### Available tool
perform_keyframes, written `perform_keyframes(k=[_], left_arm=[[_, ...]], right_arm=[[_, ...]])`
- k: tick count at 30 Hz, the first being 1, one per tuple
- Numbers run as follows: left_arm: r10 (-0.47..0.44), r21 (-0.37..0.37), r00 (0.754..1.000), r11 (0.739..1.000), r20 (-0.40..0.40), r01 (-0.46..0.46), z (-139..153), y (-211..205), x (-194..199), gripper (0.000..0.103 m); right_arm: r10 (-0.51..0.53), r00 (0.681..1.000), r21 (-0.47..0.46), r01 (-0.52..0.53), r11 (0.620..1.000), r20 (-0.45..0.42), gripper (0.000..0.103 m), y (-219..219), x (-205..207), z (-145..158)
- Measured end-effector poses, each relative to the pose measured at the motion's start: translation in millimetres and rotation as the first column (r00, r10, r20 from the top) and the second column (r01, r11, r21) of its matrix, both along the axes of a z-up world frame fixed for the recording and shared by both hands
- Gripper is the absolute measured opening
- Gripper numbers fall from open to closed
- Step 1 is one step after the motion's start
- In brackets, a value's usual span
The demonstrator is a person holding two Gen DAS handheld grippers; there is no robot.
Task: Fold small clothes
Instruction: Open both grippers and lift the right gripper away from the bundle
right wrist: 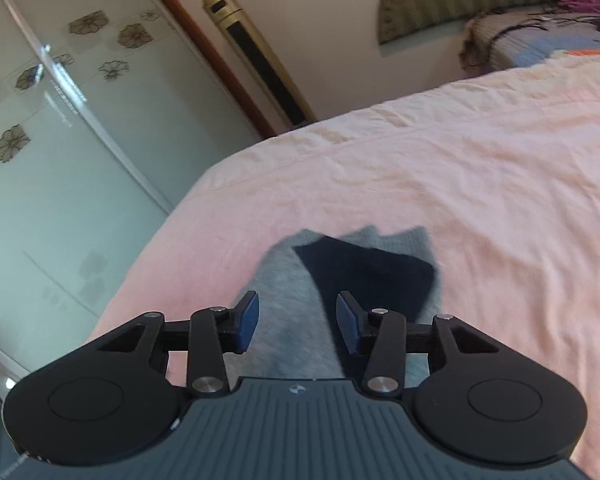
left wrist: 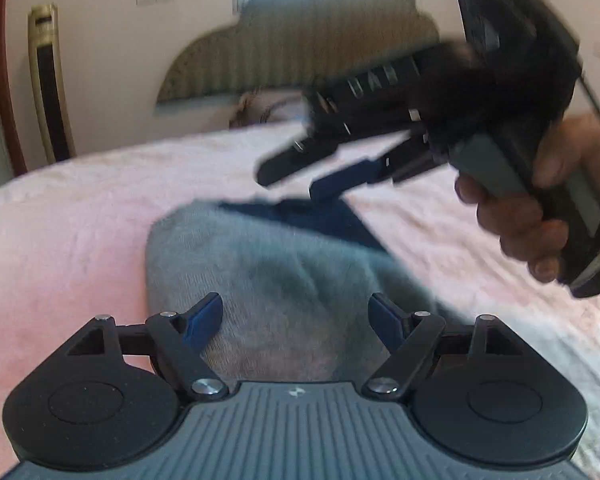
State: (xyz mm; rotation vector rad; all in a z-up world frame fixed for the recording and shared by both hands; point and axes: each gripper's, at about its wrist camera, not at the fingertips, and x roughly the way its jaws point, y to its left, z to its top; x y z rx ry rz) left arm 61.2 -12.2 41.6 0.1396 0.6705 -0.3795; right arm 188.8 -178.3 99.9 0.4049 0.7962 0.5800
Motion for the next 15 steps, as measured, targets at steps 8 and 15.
perform_keyframes(k=[8,15], left_arm=[[-0.076,0.059,0.995,0.996,0.068,0.073,-8.7,9.3,-14.0,0.076],[-0.091,0.022,0.996,0.996,0.003,0.091,-18.6,13.0,-31.9,0.076]], right_arm=[[0.043,0.997,-0.285,-0.059,0.957,-0.064,0.078,29.3,29.4,-50.2],[0.125,0.991,-0.123,-0.131,0.984,-0.054,0.066,59.5,27.7,-6.2]])
